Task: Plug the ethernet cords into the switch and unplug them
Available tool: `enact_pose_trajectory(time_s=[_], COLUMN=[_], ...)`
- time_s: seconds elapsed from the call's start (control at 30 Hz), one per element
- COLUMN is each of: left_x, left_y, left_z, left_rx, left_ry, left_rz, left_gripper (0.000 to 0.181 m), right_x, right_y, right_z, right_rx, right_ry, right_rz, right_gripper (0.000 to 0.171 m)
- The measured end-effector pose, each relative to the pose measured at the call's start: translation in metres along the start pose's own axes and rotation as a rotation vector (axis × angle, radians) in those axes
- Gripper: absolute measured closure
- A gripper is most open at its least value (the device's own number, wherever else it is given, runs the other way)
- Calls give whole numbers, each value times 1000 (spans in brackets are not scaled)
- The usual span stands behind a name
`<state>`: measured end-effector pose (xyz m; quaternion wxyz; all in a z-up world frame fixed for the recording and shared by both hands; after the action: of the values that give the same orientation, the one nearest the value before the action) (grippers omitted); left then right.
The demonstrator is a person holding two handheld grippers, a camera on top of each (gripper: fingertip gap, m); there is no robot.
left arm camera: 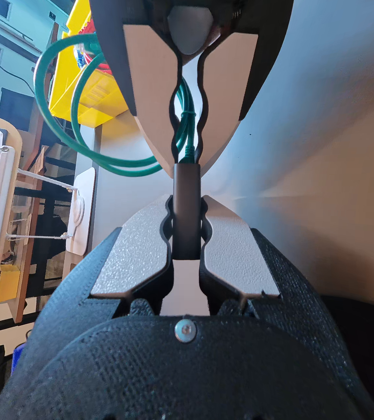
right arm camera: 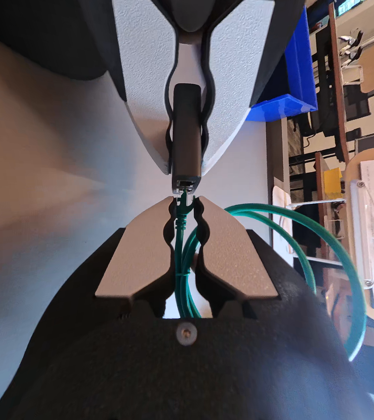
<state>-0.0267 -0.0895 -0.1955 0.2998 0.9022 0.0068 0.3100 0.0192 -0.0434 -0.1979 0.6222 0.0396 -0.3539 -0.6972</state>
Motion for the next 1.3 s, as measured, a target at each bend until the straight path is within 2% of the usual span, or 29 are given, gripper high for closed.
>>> enact_pose_trajectory(time_s=[0.3,0.5,0.73,1.07,1.13,1.17,1.2,1.3], left_x=[3,11,20,29,-12,-29,-30,-6], left_y=[-2,-7,-12,-16,-17,-13,-7,7], left_z=[9,14,16,17,-4,-8,-8,-26], left_rx=[-28,-53,-82,-118,0,-20,-41,59], left_ry=[-102,-116,-89,-3,-37,51,127,123], left_rz=[-19,-7,-10,-45,-254,-251,-183,-87], left_gripper=[160,159,159,159,159,159,160,160], right_x=[1,-2,-4,-6,-11,-13,-19,-37], right_y=[7,18,32,45,53,61,66,76], right_z=[-12,-18,-17,-17,-18,-18,-15,5], right_rx=[29,87,155,225,260,274,244,163], right_ry=[240,478,544,421,367,285,269,171], right_rz=[-21,-69,-125,-103,-77,-47,-46,-63], right_gripper=[157,157,157,157,158,158,157,157])
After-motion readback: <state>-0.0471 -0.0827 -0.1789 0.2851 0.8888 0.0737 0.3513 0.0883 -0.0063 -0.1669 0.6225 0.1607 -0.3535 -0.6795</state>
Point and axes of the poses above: each gripper's, where its closed fingertips meet, y back along the fingers, x out of its top, z = x × y across the jaws, the point moved 4 cm from there along y, back along the fingers, and after that the axes turned 4 degrees about y, right-handed, at the moved point
